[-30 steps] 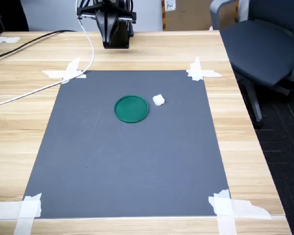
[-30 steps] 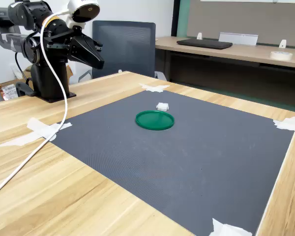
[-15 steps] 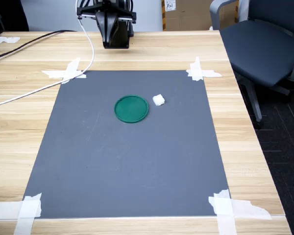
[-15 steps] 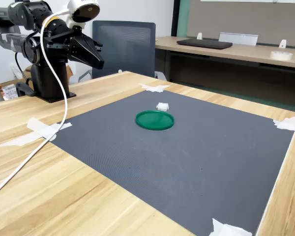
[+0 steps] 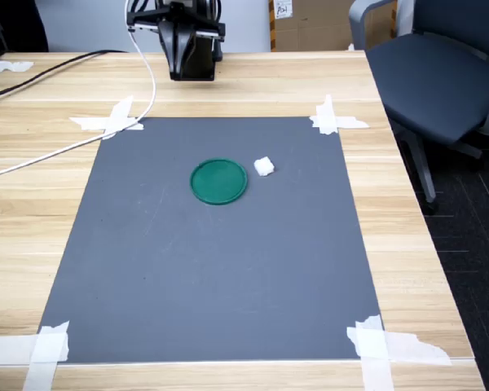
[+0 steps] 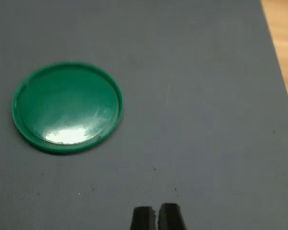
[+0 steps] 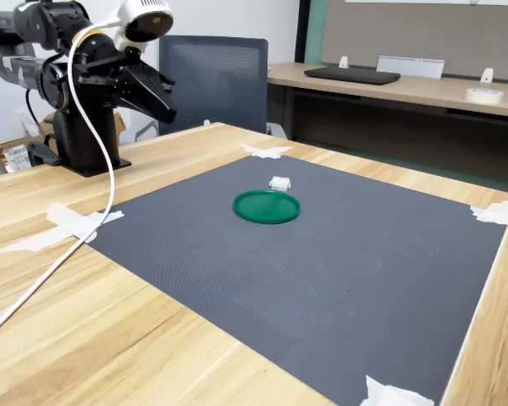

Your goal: Grasp a white terminal and put it in the green lid.

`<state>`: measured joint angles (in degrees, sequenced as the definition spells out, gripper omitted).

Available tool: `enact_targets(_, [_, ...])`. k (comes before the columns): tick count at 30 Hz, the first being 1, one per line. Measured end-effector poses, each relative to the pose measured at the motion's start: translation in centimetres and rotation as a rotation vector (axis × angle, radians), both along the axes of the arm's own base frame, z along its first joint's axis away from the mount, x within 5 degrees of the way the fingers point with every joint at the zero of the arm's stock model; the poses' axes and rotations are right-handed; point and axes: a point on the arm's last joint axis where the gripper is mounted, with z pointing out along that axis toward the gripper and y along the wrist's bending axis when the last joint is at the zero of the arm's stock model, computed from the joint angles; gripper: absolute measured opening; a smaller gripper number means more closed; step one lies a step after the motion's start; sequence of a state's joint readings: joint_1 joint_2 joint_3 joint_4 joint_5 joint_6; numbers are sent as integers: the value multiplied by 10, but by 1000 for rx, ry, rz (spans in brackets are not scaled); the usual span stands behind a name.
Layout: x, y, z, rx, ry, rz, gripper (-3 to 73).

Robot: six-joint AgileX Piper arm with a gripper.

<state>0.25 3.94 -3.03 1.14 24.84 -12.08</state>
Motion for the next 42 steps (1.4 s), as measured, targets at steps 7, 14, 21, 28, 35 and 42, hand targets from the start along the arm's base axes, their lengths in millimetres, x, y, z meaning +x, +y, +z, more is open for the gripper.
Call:
enact_targets(7, [15, 0, 40, -3, 36, 0, -29])
enact_targets(14, [42, 0, 79, -101, 107, 44, -29])
enact_targets(21, [66, 4, 83, -224, 344, 182, -29])
enact_targets(28, [77, 16, 88, -324, 482, 451, -29])
enact_targets(35, [92, 31, 90, -449, 584, 659, -23])
enact_targets(42, [108, 52, 89, -546, 654, 748, 108])
